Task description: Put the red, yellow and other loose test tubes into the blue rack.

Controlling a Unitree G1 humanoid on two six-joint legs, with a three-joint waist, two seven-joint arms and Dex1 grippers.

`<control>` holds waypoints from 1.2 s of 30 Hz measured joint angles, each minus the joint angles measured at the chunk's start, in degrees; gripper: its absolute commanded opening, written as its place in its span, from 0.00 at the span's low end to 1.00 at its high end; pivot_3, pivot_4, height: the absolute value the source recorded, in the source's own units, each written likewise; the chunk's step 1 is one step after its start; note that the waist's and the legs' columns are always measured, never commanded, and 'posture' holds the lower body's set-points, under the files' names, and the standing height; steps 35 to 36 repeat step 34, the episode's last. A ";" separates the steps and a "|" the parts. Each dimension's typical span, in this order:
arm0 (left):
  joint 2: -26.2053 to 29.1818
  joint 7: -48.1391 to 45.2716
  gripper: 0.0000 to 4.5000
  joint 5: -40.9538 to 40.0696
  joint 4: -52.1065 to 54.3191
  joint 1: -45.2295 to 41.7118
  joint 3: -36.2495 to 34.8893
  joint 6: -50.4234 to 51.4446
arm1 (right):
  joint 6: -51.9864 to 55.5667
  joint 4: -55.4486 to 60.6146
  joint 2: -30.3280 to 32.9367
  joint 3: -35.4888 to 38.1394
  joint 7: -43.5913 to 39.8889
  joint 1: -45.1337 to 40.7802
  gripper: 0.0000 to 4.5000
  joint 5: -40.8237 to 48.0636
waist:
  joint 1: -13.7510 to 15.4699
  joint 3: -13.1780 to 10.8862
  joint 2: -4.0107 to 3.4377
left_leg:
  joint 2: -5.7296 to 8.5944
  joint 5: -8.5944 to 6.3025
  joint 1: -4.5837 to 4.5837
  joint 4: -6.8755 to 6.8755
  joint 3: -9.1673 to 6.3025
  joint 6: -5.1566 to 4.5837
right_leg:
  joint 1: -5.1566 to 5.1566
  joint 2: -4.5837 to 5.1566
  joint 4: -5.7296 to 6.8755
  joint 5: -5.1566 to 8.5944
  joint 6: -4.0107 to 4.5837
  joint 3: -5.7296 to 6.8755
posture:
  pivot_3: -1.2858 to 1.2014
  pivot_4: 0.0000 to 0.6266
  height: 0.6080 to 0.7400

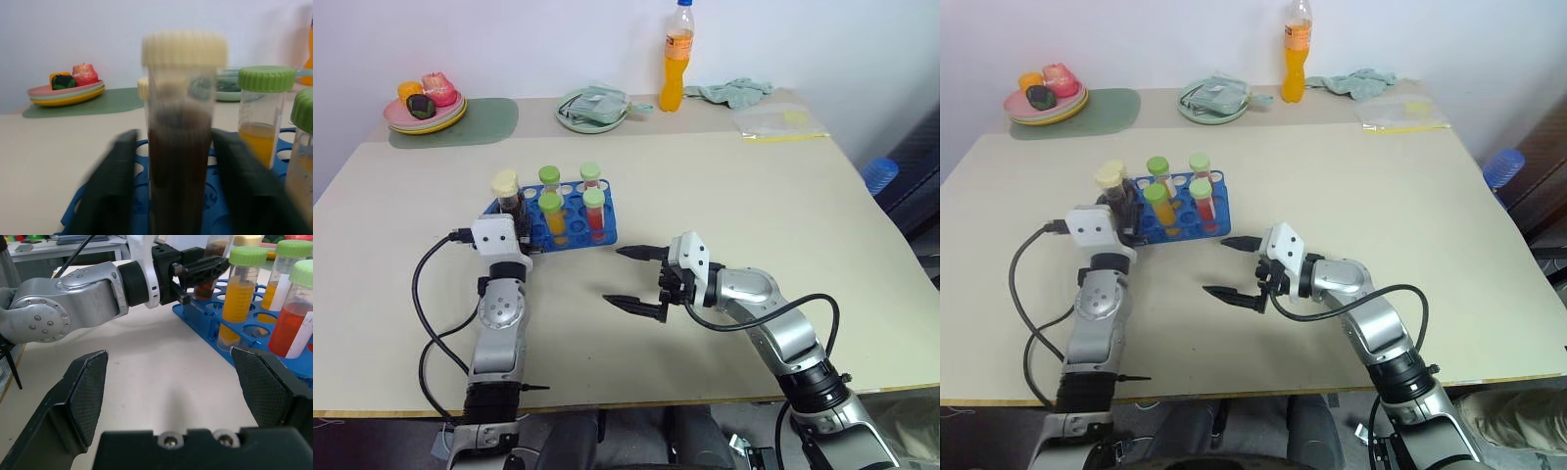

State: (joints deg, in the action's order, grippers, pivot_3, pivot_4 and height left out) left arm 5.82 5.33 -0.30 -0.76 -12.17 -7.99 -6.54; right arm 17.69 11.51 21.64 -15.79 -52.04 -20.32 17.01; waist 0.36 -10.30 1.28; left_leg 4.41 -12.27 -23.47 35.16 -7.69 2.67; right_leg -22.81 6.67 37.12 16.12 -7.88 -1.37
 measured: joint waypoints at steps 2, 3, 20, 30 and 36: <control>-0.14 -0.21 0.94 -0.45 1.02 1.09 -0.10 -0.05 | -0.77 0.00 0.02 0.37 0.24 -0.01 0.98 -0.06 | -0.02 0.00 0.00 | -0.01 0.00 0.00 0.00 0.00 0.00 | 0.00 0.00 0.00 0.00 0.00 0.00 | 0.52 0.24 1.00; -0.10 -0.52 0.94 -0.78 2.16 1.85 -0.22 -0.03 | -1.06 0.00 0.08 0.56 0.40 -0.02 0.98 -0.06 | -0.03 0.00 0.00 | -0.01 0.00 0.00 0.00 0.00 0.00 | 0.00 0.00 0.00 0.00 0.00 0.00 | 0.52 0.24 1.00; 26.91 -29.74 0.94 -27.83 21.86 30.05 -20.53 21.00 | -0.38 -8.06 14.97 16.93 -0.39 0.47 0.98 2.03 | -0.85 -0.07 -0.13 | -0.17 -0.05 0.01 -0.09 -0.01 -0.07 | 0.10 0.04 -0.13 0.04 0.05 0.03 | 0.52 0.24 1.00; 26.96 -32.47 0.94 -27.80 24.06 33.29 -22.14 23.64 | -4.05 -14.83 17.79 20.09 -1.84 1.25 0.98 1.15 | -1.05 -0.10 -0.20 | -0.25 -0.06 0.02 -0.11 0.03 -0.10 | 0.07 0.05 -0.13 0.05 0.07 0.01 | 0.52 0.24 1.00; 25.23 -31.21 0.94 -27.22 25.73 34.01 -22.04 24.39 | -4.67 -15.69 17.76 19.85 -2.08 1.15 0.98 0.85 | -1.03 -0.10 -0.20 | -0.24 -0.06 0.02 -0.10 0.03 -0.10 | 0.07 0.06 -0.14 0.05 0.07 0.01 | 0.52 0.24 1.00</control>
